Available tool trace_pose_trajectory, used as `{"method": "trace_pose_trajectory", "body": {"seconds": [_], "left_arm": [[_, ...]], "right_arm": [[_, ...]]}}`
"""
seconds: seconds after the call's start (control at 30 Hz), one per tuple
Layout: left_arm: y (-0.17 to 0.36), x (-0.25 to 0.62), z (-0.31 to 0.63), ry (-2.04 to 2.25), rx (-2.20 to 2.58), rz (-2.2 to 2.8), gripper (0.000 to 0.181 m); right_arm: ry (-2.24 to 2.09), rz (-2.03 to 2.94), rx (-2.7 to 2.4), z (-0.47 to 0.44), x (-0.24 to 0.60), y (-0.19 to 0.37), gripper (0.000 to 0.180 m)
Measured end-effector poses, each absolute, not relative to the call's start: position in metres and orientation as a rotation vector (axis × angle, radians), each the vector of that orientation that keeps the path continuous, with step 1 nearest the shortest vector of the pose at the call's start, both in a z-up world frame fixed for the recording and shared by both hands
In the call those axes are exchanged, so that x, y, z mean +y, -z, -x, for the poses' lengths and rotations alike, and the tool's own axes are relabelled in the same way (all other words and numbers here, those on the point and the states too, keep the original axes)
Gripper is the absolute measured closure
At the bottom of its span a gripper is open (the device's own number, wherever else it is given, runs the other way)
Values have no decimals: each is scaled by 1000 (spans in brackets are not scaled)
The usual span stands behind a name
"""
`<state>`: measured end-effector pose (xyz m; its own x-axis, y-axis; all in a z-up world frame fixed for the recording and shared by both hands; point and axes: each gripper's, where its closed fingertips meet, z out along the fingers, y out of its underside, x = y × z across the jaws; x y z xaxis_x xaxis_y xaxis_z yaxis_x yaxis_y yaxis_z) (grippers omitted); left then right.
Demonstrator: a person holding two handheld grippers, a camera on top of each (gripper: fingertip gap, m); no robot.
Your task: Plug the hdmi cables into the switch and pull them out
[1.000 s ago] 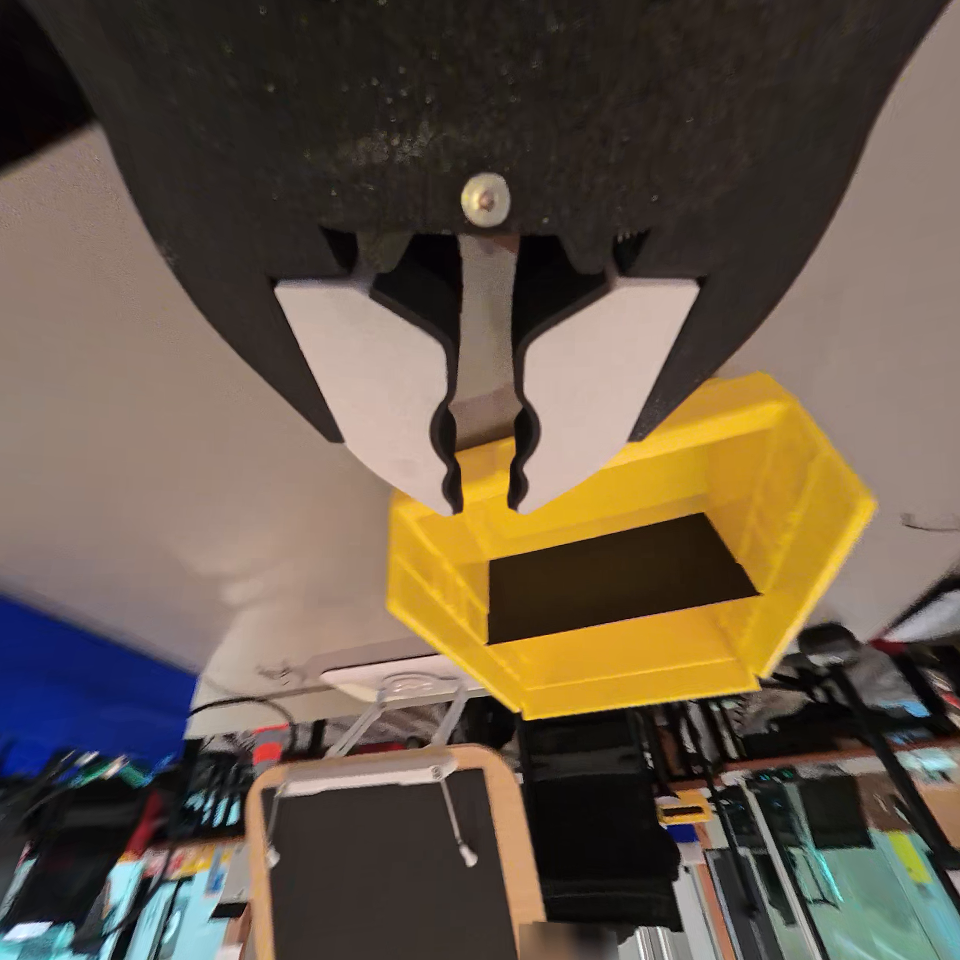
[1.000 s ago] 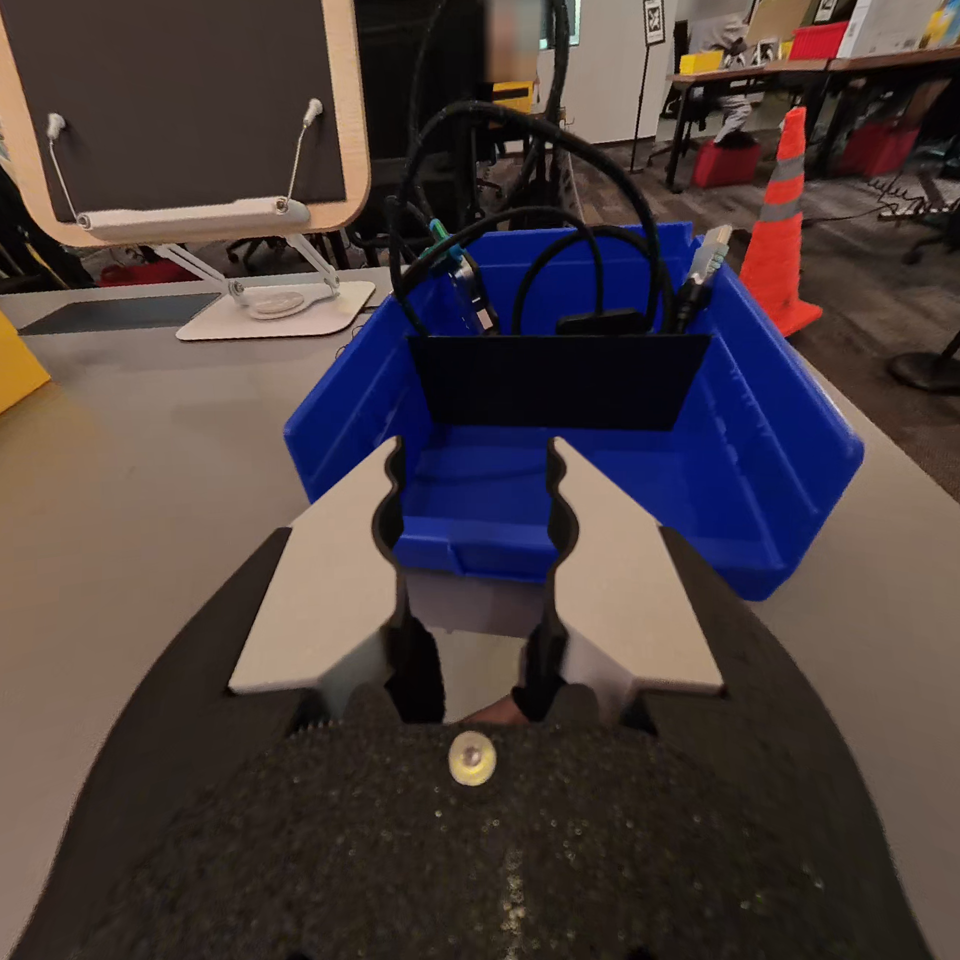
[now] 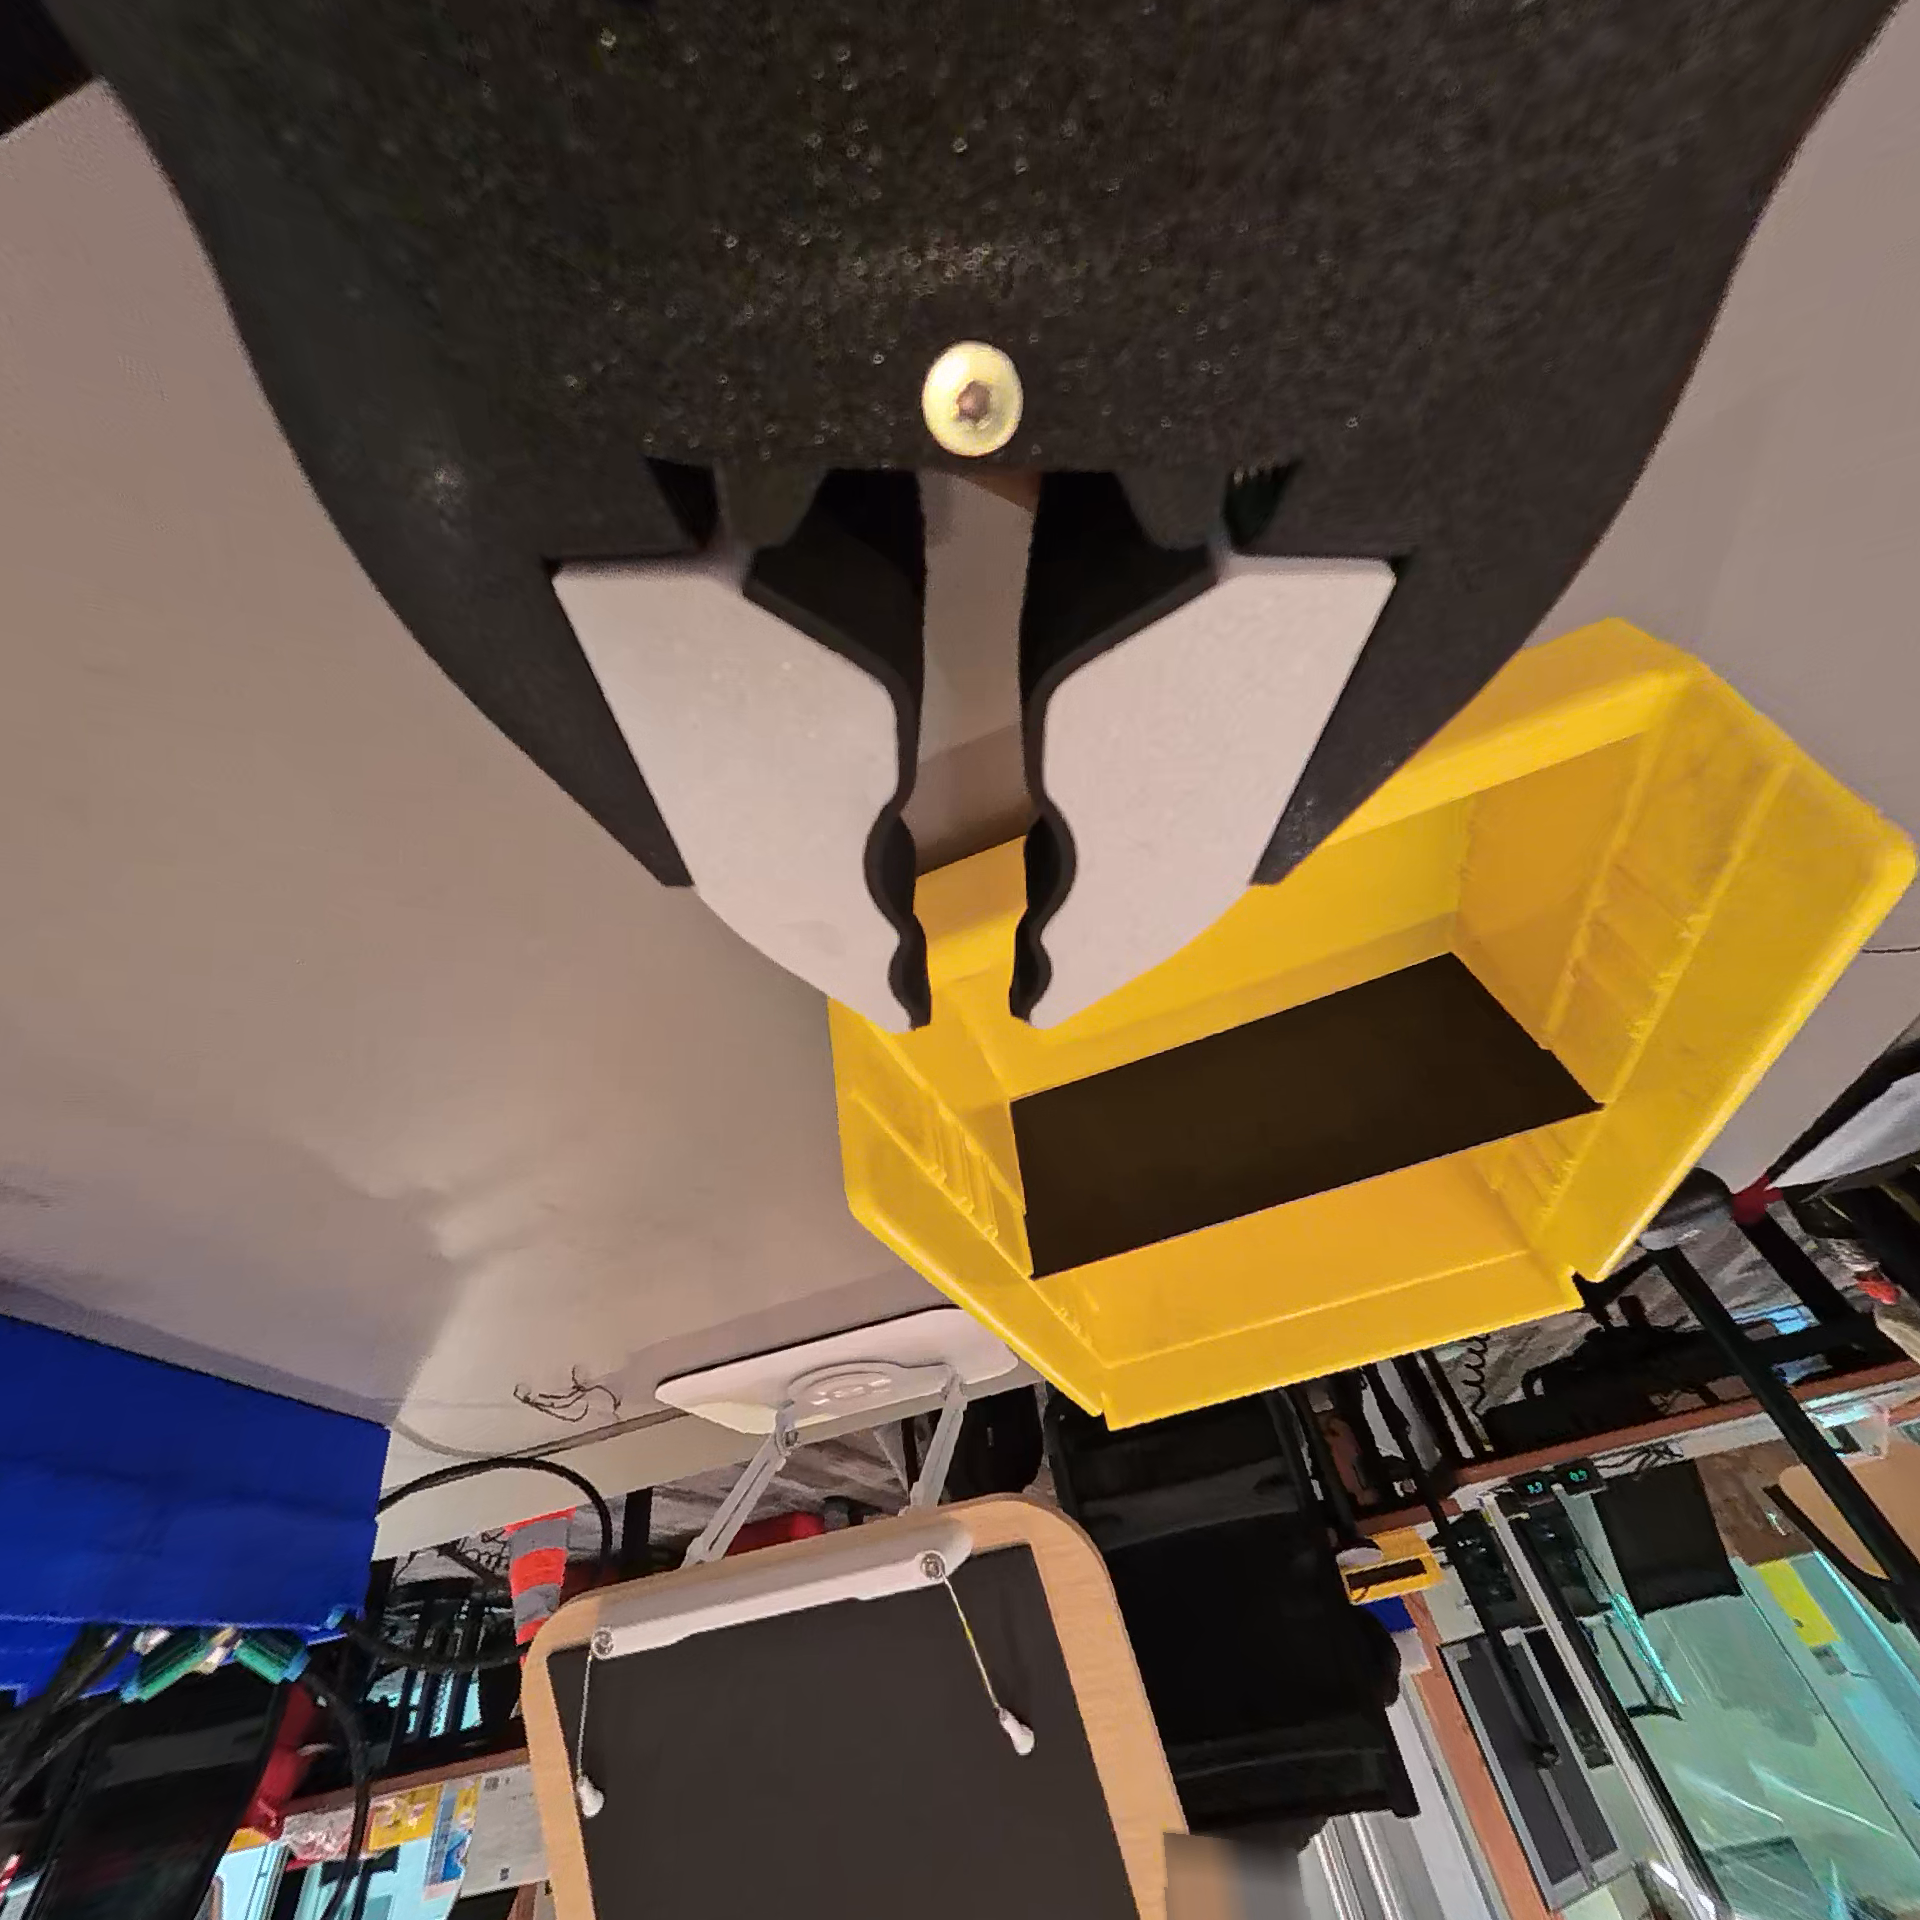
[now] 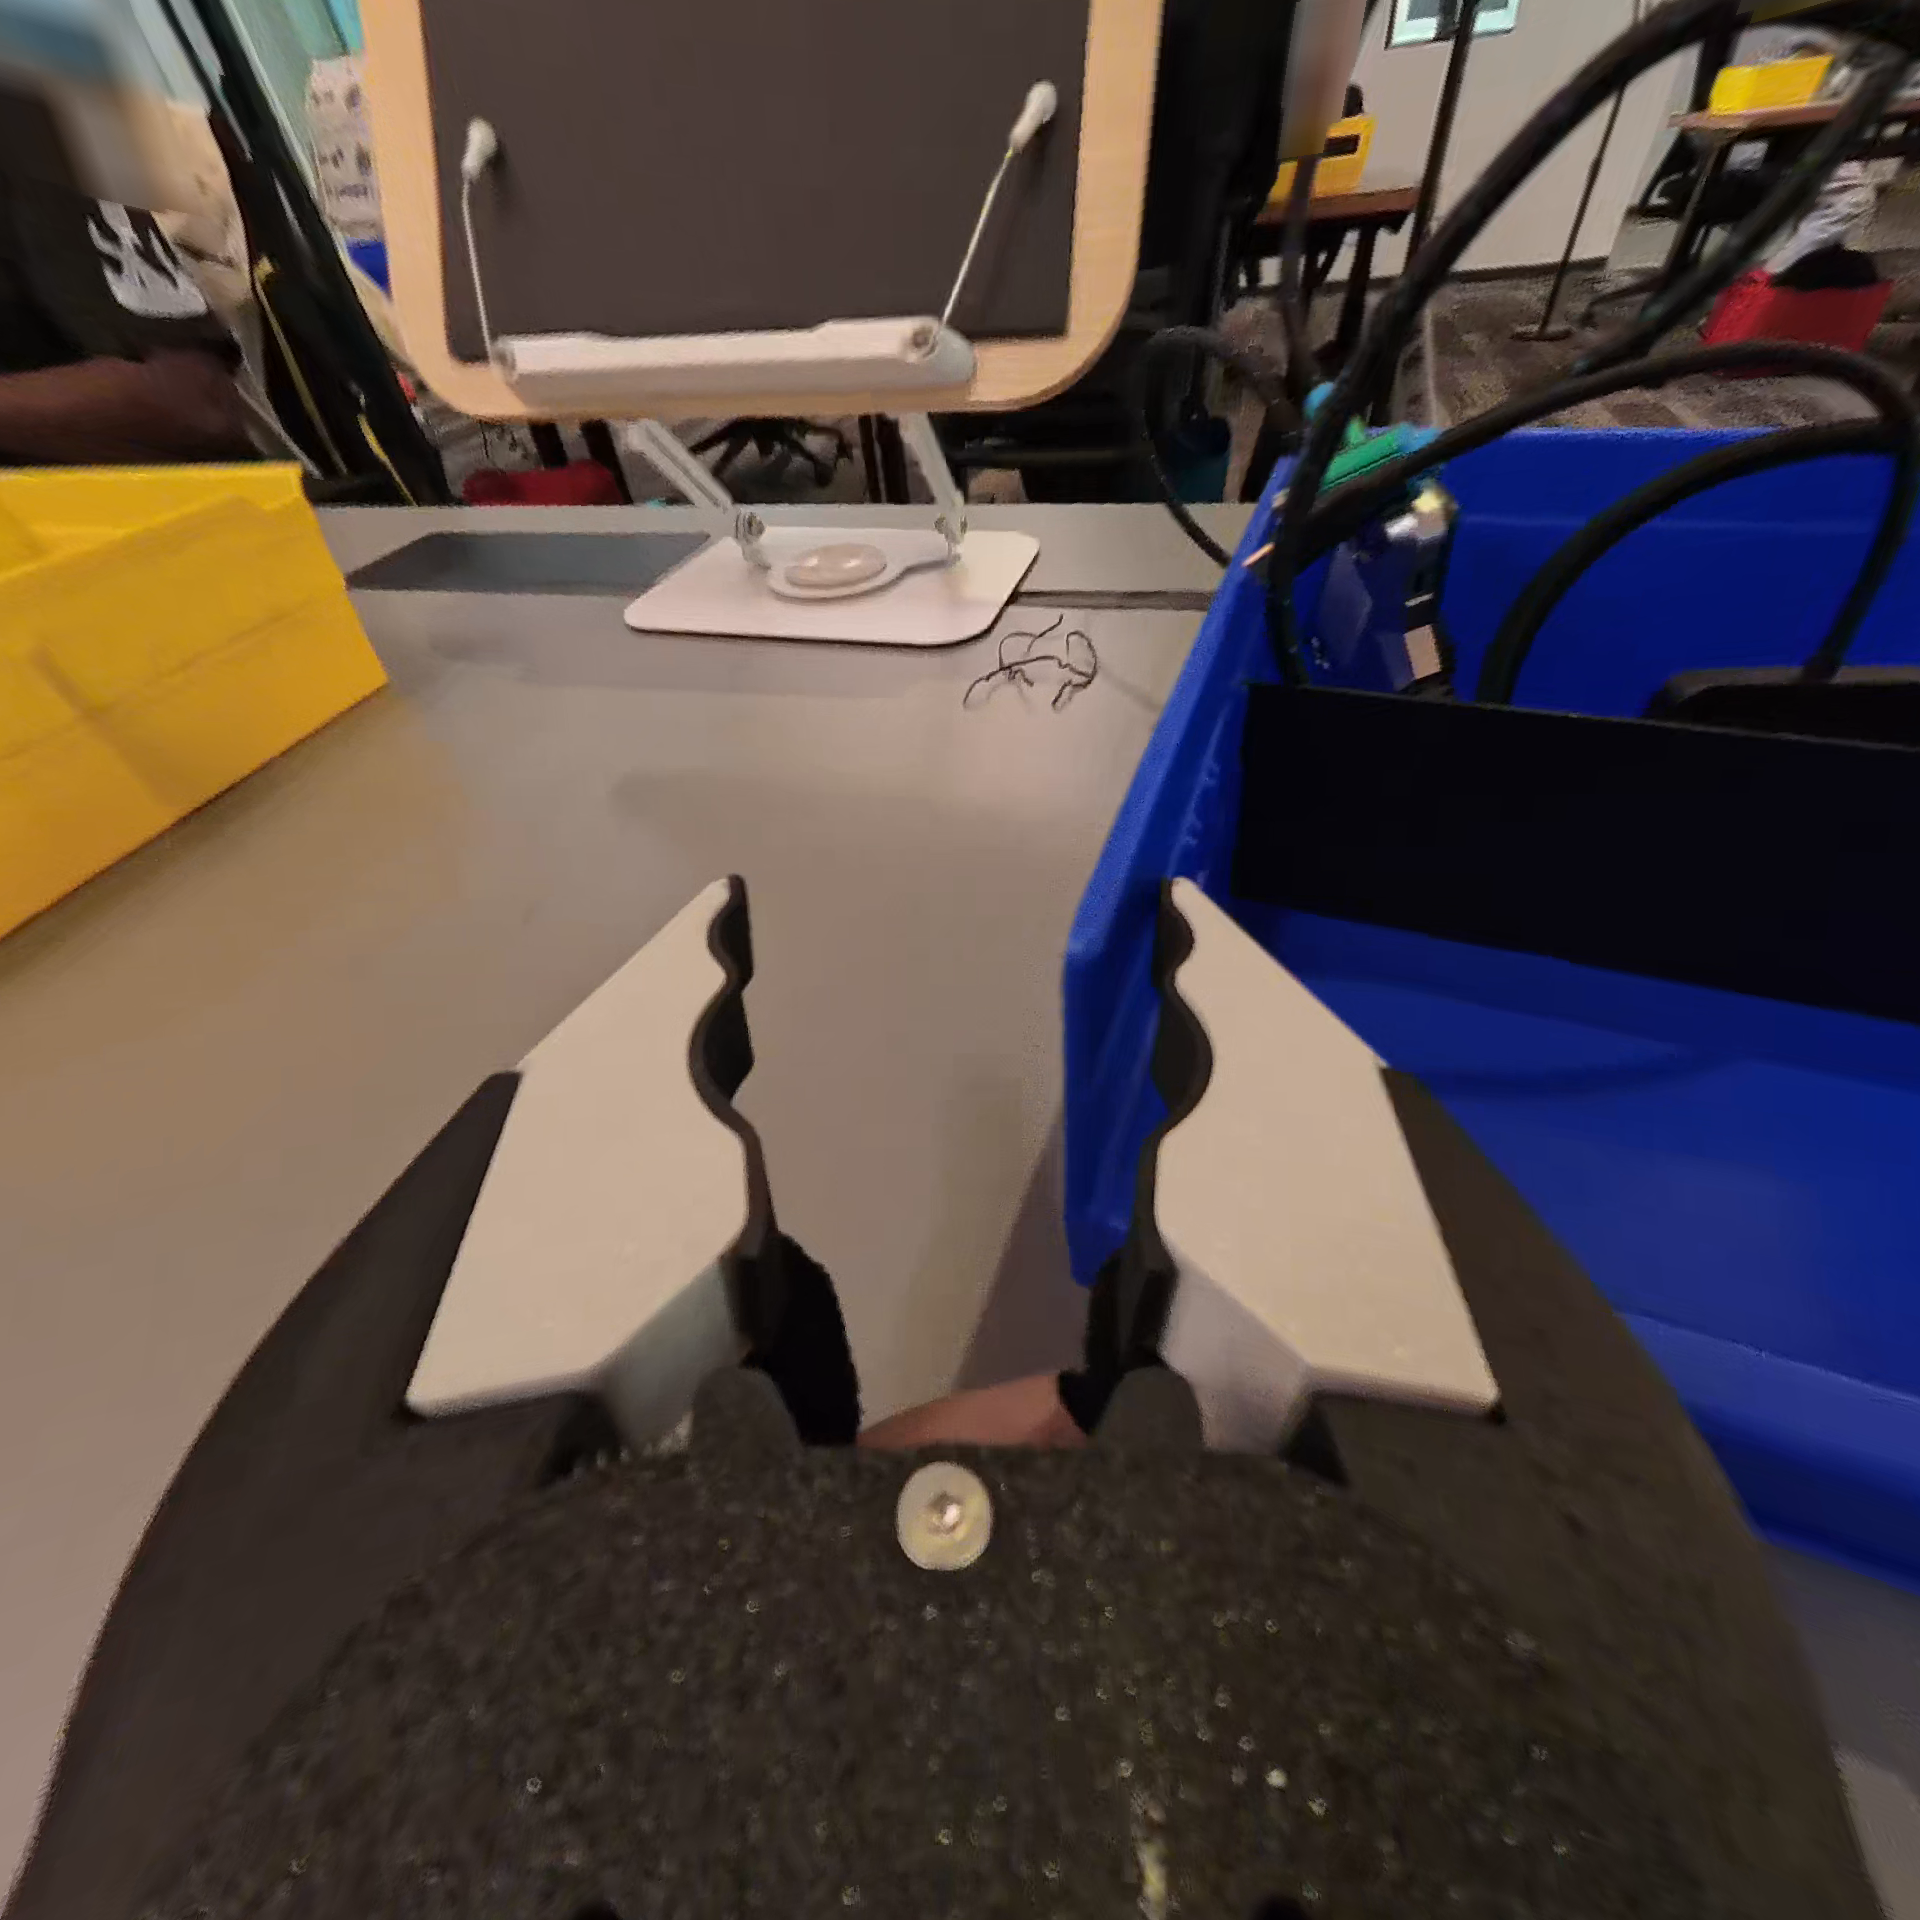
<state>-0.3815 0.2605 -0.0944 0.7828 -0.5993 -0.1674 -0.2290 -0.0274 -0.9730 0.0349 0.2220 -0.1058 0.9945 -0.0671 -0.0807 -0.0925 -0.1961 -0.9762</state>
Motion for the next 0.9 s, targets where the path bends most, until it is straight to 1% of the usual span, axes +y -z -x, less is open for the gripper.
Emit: {"method": "trace_pose_trajectory", "body": {"seconds": [0.03, 0.07, 0.17, 0.23, 0.27, 0.33, 0.43, 0.5, 0.6, 0.67, 0.7, 0.73, 0.77, 0.8, 0.87, 0.9], "left_arm": [[94, 260, 382, 330, 678, 1602, 166], [94, 260, 383, 333, 674, 1602, 166], [93, 261, 382, 380, 644, 1613, 166], [93, 261, 381, 404, 633, 1622, 165], [93, 260, 379, 408, 637, 1623, 163], [92, 254, 374, 396, 665, 1612, 160], [86, 232, 352, 400, 718, 1583, 154], [86, 205, 314, 548, 748, 1608, 150], [84, 167, 238, 753, 823, 1655, 139], [84, 155, 187, 789, 882, 1682, 133], [81, 153, 161, 809, 885, 1697, 133], [79, 152, 133, 836, 885, 1712, 133], [79, 153, 105, 855, 888, 1731, 133], [82, 155, 78, 857, 896, 1754, 133], [95, 162, 28, 833, 922, 1823, 131], [104, 168, 8, 807, 931, 1868, 129]], "right_arm": [[-9, 1785, 93, -31, 221, 107, 97], [-9, 1799, 79, -27, 218, 107, 96], [-162, 1798, 80, -7, 206, 103, 97], [-244, 1797, 25, 9, 194, 99, 105], [-222, 1770, 19, 7, 189, 92, 104], [-106, 1661, 34, -12, 177, 66, 103], [45, 1522, 195, -71, 152, 33, 103], [159, 1502, 319, -121, 132, 32, 104], [339, 1546, 421, -179, 105, 47, 105], [267, 1626, 464, -190, 103, 64, 104], [207, 1664, 475, -189, 105, 74, 105], [155, 1705, 478, -185, 107, 84, 111], [129, 1737, 493, -182, 109, 93, 122], [125, 1747, 511, -182, 110, 100, 129], [148, 1790, 518, -182, 112, 111, 131], [170, 1818, 522, -184, 113, 118, 135]]}}
